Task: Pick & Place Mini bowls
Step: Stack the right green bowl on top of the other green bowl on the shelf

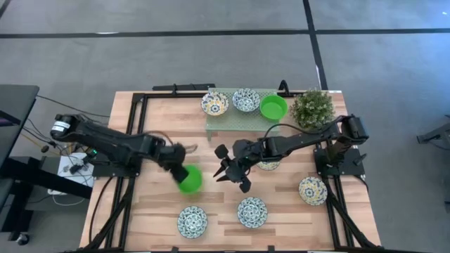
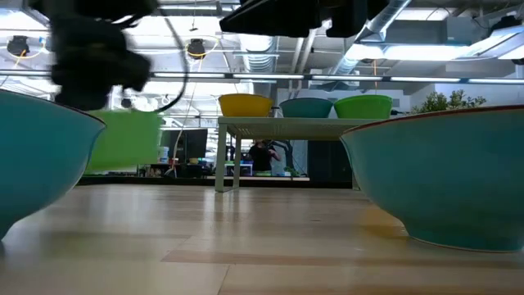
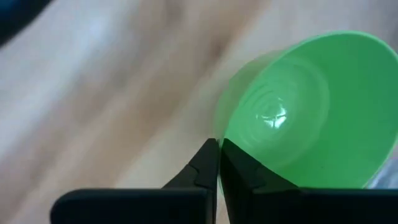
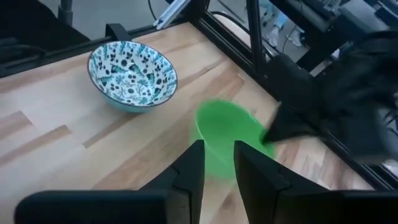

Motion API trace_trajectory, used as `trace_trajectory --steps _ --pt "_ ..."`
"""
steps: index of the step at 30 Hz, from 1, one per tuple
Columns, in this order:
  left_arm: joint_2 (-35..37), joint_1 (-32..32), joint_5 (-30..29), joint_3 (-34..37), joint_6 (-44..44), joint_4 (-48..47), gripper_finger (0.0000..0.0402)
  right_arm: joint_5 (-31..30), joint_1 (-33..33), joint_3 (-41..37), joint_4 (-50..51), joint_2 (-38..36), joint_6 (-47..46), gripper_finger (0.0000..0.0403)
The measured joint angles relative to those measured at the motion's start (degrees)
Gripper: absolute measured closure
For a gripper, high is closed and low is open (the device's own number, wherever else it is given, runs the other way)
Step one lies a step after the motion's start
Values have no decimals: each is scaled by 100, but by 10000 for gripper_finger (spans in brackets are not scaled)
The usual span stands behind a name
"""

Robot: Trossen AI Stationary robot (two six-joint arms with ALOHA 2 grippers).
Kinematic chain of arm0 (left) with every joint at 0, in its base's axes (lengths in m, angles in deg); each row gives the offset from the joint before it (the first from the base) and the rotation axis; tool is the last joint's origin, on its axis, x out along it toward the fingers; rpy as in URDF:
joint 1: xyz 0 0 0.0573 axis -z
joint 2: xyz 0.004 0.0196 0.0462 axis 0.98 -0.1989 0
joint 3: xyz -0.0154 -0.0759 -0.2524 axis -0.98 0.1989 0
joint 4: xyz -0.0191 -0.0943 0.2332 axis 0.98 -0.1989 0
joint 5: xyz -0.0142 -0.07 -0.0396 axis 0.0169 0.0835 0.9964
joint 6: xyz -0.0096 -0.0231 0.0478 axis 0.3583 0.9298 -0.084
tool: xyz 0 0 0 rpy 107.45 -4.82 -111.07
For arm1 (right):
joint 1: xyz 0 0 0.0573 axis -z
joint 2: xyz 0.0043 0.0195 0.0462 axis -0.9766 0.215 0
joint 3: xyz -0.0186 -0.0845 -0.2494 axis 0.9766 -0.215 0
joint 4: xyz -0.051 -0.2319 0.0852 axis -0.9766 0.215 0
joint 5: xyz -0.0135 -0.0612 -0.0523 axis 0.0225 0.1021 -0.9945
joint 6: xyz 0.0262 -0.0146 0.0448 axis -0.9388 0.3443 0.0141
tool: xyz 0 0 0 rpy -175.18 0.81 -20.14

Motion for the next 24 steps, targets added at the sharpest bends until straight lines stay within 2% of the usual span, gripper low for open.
trace_trajectory --steps 5,10,17,24 --pt "0 -816 -575 -424 -290 121 393 -4 15 0 128 3 3 295" --pt "0 -1294 -603 -568 -663 210 393 -96 47 0 120 4 42 250" --pt "0 -1396 -599 -568 -665 294 392 -378 345 0 113 7 43 200" --pt "0 -1395 -555 -568 -638 486 392 -810 512 295 610 13 311 202"
